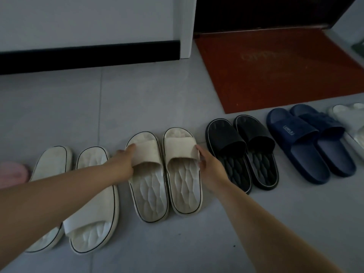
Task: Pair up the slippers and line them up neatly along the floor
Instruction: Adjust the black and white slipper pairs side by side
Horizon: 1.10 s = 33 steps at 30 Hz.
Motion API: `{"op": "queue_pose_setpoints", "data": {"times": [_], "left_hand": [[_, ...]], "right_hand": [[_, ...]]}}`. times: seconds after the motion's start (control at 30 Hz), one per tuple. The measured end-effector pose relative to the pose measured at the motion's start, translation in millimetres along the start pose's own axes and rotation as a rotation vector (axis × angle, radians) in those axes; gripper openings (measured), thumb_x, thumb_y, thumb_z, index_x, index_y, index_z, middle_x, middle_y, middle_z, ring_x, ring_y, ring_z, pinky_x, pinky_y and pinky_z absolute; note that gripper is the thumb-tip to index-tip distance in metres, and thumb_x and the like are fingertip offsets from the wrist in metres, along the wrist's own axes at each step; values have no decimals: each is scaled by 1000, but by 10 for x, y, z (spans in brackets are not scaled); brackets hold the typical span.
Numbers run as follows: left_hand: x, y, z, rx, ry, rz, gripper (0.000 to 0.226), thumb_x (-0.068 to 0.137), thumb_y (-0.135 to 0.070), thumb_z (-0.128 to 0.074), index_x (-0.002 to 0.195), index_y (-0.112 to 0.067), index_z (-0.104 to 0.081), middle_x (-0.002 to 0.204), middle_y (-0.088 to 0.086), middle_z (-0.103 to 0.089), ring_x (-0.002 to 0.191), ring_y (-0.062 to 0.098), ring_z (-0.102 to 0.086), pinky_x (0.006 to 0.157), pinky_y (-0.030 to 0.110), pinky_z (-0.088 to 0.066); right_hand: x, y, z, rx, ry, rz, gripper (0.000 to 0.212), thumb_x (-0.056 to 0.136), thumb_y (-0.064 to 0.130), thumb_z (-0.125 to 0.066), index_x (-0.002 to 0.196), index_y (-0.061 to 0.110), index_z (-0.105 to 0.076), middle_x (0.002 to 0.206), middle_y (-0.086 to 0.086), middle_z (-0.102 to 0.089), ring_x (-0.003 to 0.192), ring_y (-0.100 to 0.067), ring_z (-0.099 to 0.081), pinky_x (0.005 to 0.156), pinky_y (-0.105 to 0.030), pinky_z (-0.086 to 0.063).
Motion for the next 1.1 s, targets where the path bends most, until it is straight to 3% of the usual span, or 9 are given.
{"op": "queue_pose_setpoints", "data": {"times": [0.23,0.37,0.47,0.53,0.67,0.77,0.9,1.03,1.1], "left_hand": [[64,-102,38,-19,-63,-47,59,85,-4,-49,138,-15,-28,127,25,-42,108,42,-53,86,37,-44],[63,-108,28,6,-36,-29,58,86,-7,-51,138,-15,-26,129,25,-41,109,42,-52,88,38,-44],[18,-151,55,82,76,-23,79,86,-16,-59,147,-14,-8,143,23,-32,124,38,-44,100,37,-39],[-11,-173,216,122,144,-98,90,83,-18,-64,148,-12,-2,150,18,-26,133,31,-37,109,34,-33],[-206,155,879,-30,72,-191,74,82,-8,-65,143,-17,-25,142,7,-43,118,24,-51,96,26,-38],[-477,810,1167,-130,-41,-114,69,79,-9,-69,138,-20,-36,132,4,-52,104,15,-51,88,24,-38],[-891,1717,851,-6,-4,51,82,75,-23,-74,143,-19,-29,144,7,-41,128,21,-41,102,24,-30],[-1049,2059,350,-39,89,78,90,73,-36,-74,144,-33,-19,153,3,-20,140,22,-19,113,34,-21],[-1018,2101,279,-52,26,58,90,72,-38,-74,144,-34,-19,154,3,-16,142,24,-13,113,38,-21]], "right_hand": [[76,-19,88,-31,-8,5,48,96,16,-38,139,36,-33,124,-1,-59,91,-13,-53,77,-23,-40],[71,-15,93,-55,8,-1,50,96,14,-38,140,37,-31,119,-5,-62,84,-14,-53,74,-24,-41],[49,44,111,-51,35,8,52,95,14,-40,142,33,-28,132,-4,-54,99,-18,-56,79,-24,-42],[33,138,103,-48,39,13,58,92,15,-46,144,27,-24,143,-5,-38,115,-19,-47,89,-26,-39],[-138,555,-63,-282,-7,97,71,87,20,-54,145,23,-12,154,-8,-7,140,-33,-11,111,-43,-23],[-375,968,-400,-348,141,317,75,86,24,-57,146,24,-12,157,-5,-3,143,-28,-4,114,-40,-14],[-662,1452,-1065,-468,442,605,72,84,28,-60,144,20,-21,155,-4,-15,141,-19,-13,110,-25,-11],[-838,1669,-1761,-591,616,614,104,72,43,-72,146,29,-1,157,3,-2,143,-20,-5,117,-41,-14],[-861,1733,-2058,-728,620,642,110,69,49,-72,145,30,5,155,-1,-12,141,-24,-12,116,-48,-12]]}}
Point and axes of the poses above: each hand's wrist, its own x-axis towards the middle knuckle, its own z-axis out of the back of the hand, y = z × x, the point moved 4 cm from there along x, towards the middle knuckle
